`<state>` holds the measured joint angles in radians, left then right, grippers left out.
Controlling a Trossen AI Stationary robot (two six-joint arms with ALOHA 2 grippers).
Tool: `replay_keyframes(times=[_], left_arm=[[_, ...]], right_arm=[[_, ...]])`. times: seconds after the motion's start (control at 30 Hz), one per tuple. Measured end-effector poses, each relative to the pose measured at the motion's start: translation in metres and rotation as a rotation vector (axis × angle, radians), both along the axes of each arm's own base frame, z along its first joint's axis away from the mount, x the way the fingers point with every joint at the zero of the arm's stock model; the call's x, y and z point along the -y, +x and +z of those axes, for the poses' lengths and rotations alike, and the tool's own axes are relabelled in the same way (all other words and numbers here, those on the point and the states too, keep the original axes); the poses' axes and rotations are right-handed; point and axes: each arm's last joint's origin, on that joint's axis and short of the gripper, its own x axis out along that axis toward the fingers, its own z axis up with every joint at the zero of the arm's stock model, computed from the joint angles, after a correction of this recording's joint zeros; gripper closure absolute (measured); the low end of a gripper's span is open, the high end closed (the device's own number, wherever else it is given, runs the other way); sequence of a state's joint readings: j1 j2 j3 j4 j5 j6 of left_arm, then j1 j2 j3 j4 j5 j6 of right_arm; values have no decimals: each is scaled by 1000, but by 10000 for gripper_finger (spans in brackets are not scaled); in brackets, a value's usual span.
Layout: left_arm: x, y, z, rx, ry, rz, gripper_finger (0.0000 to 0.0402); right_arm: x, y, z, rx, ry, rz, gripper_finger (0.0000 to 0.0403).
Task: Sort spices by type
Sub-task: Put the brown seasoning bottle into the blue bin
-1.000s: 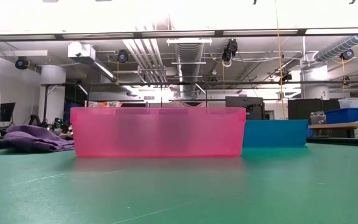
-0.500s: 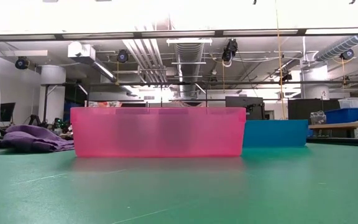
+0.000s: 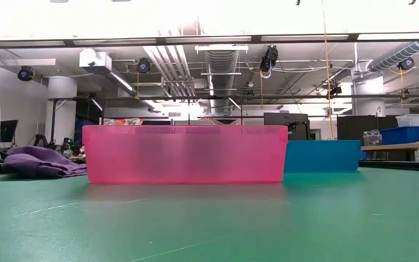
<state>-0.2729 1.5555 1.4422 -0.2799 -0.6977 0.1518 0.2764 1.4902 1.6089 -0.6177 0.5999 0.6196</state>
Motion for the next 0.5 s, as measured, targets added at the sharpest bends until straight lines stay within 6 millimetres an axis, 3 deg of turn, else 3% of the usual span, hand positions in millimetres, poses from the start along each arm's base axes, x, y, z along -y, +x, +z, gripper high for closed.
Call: replay_keyframes(times=[0.23,0.5], left_arm=[[-1,0,-1,-27,38,-3,229],[1,0,0,-11,23,-11,187]], right_arm=[[2,-1,-1,-12,22,5,242],[6,1,-1,-16,45,21,243]])
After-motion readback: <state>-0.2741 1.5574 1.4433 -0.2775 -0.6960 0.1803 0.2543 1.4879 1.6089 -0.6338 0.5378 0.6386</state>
